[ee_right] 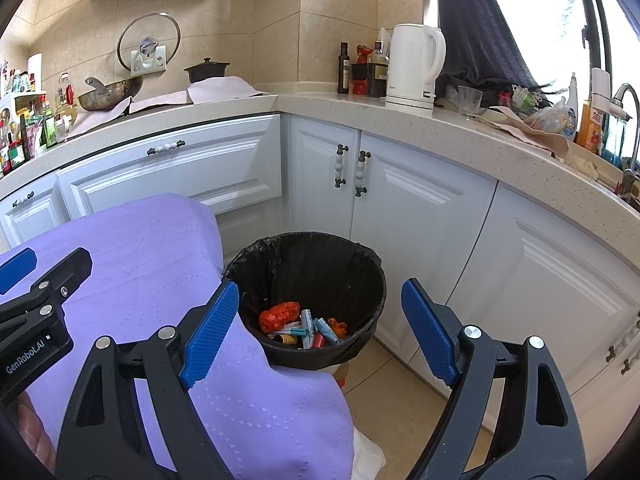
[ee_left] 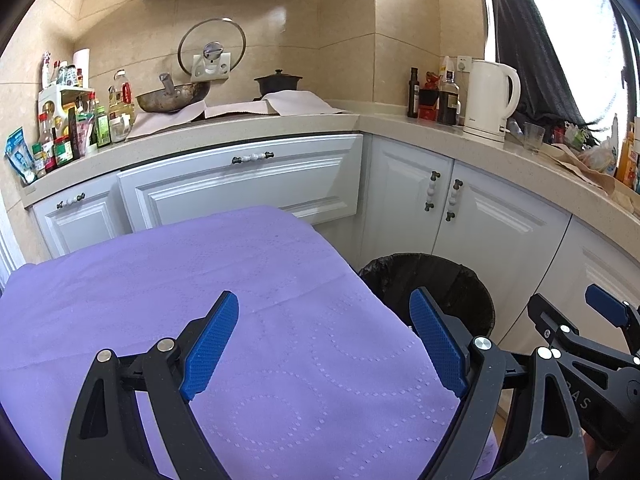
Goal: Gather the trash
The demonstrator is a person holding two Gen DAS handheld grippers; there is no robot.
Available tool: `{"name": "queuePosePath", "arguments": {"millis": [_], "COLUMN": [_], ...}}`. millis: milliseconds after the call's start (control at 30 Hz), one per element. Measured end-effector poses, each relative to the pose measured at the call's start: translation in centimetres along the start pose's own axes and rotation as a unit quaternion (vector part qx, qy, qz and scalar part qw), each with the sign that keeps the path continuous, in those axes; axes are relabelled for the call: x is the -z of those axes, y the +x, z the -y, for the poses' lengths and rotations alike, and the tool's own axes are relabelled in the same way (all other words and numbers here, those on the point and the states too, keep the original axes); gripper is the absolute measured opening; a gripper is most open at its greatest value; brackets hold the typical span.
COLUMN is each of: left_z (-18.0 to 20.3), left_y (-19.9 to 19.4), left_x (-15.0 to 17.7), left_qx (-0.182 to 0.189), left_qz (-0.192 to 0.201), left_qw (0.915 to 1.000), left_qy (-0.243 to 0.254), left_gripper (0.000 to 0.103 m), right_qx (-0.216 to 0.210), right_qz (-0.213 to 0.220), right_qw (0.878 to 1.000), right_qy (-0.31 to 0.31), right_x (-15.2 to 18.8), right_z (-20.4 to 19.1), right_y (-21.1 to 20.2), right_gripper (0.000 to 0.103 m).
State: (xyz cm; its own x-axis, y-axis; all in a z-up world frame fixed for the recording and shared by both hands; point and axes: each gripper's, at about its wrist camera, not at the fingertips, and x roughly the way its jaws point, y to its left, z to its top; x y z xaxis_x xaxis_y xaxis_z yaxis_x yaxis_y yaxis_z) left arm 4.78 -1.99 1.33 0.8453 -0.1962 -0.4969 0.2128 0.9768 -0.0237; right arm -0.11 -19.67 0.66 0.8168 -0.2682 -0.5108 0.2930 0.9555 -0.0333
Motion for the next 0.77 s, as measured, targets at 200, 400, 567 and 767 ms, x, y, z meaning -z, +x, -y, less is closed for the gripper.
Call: {"name": "queuePosePath", "arguments": {"millis": [200,400,567,767], "left_z": [0.1,0.2,0.1,-0.7], "left_y": [0.2,0.4,0.6,1.6], "left_x": [0.0,0.0,-0.1,0.1], "left_qx": [0.005,0.006,0.005,0.001], "left_qz": [-0.002,-0.003,-0.004,-0.025], "left_qw": [1.0,1.0,1.0,0.9997], "left_qy": [0.004,0.006,0.005,0.001], "left_gripper": [0.085,0.085,0.085,0.085], "right_qx": [0.0,0.0,-0.002,-0.008], "right_qz": [0.0,-0.003,-0.003,-0.007], "right_qw": [1.0,1.0,1.0,1.0], "right_qy": [0.0,-0.002,-0.003,-0.011], "right_x": [0.1,0.5,0.8,0.9], "right_z": [0.0,-0.5,-0.7,-1.7], "right_y": [0.0,0.4,0.5,0.9], "right_gripper": [0.082,0.082,0.082,0.082]}}
